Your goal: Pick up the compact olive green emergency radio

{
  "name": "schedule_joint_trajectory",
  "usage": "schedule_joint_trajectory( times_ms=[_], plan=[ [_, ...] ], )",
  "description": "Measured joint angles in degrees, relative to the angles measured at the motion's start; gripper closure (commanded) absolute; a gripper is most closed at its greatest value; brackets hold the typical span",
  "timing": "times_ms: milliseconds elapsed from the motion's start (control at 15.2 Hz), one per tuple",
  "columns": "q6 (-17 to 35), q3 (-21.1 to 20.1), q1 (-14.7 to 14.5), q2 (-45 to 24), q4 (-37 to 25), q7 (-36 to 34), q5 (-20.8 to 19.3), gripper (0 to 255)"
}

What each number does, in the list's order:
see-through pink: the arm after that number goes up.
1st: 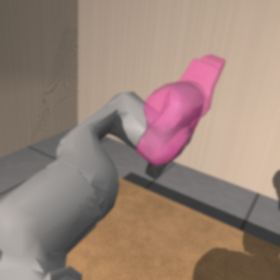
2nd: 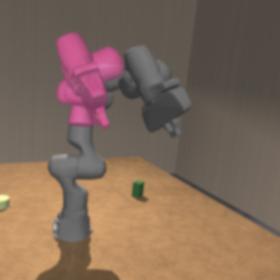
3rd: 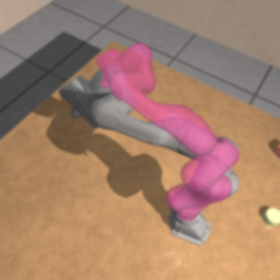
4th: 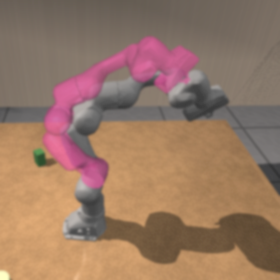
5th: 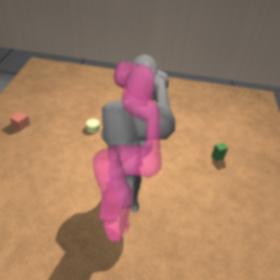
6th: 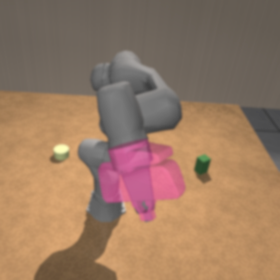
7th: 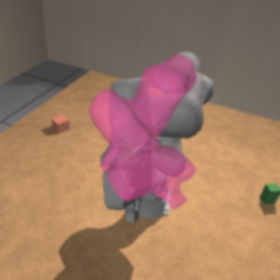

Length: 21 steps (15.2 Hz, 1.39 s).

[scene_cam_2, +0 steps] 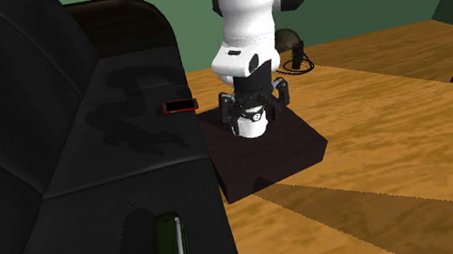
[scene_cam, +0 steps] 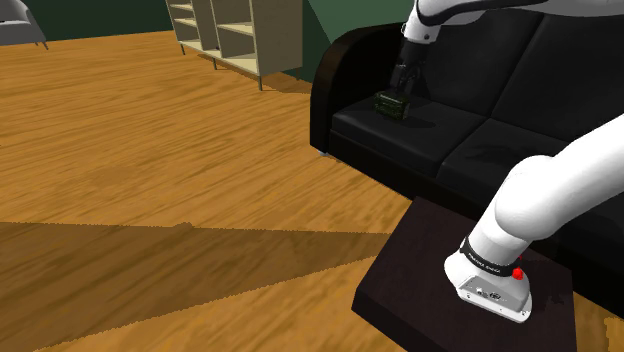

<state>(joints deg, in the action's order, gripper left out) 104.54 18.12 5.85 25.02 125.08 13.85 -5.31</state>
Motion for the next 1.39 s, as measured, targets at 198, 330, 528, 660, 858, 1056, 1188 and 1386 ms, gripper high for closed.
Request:
schedule_joint_trajectory(
  times_ms=[198, 330, 528, 660, 858, 1056, 1188, 1386],
  plan=[
    [2.1, 2.86, 0.39, -4.44, -2.43, 3.67, 0.23, 0],
    [3.71, 5.1, 0.6, -8.61, -4.99, 6.67, 1.04, 0],
    [5.15, 7.77, 0.97, -14.4, -9.11, 10.79, 2.83, 0],
    [6.22, 9.39, 1.38, -18.7, -12.03, 13.68, 4.54, 0],
    [6.89, 11.35, 2.48, -25.39, -17.38, 18.04, 7.77, 0],
    [6.2, 12.78, 4.61, -32.46, -24.18, 22.66, 11.57, 0],
    [5.84, 13.17, 6.42, -37.26, -28.63, 25.37, 14.17, 0],
    [4.33, 13.08, 9.73, -44.63, -36.53, 28.66, 17.87, 0]
  ],
)
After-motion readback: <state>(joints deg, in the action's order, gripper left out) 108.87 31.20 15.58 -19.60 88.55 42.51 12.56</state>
